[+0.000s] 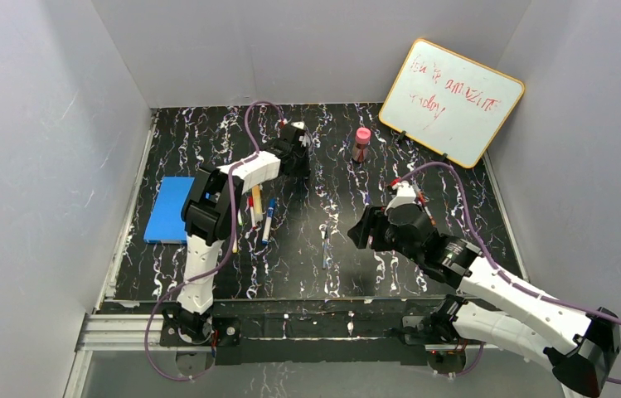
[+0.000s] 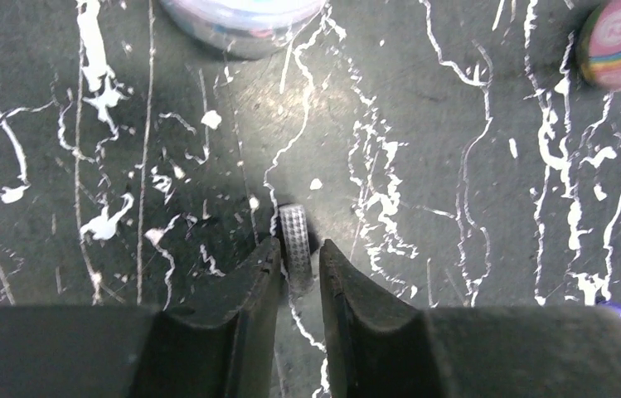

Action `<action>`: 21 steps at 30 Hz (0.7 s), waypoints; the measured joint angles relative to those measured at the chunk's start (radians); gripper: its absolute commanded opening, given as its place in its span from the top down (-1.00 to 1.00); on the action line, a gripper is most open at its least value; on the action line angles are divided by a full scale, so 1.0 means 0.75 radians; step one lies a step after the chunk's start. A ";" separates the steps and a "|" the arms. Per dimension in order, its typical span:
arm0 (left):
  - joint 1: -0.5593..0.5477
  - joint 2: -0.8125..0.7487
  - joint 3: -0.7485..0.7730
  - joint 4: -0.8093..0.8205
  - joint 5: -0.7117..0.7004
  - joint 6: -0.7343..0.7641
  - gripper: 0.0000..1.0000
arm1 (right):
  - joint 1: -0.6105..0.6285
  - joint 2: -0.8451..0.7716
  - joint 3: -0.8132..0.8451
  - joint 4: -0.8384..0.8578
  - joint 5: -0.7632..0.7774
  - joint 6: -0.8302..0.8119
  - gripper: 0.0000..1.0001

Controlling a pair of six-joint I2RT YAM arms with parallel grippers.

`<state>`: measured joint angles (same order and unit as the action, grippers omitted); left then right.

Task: Open the pen caps

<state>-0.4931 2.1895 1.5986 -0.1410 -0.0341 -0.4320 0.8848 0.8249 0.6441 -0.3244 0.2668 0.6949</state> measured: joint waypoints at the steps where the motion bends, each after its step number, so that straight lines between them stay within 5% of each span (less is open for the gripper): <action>1: 0.000 0.009 0.010 0.007 0.006 0.001 0.40 | 0.000 0.001 0.010 -0.005 0.003 0.000 -0.44; 15: -0.003 0.006 0.004 0.045 0.021 0.017 0.16 | 0.000 0.053 0.046 -0.045 0.030 0.006 -0.43; 21: -0.003 -0.154 -0.148 -0.007 -0.014 0.016 -0.05 | 0.000 0.091 0.114 -0.096 0.056 0.020 -0.38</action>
<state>-0.4953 2.0743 1.4876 -0.1463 -0.0444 -0.4198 0.8848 0.8932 0.7300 -0.3965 0.3092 0.7101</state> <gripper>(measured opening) 0.472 0.708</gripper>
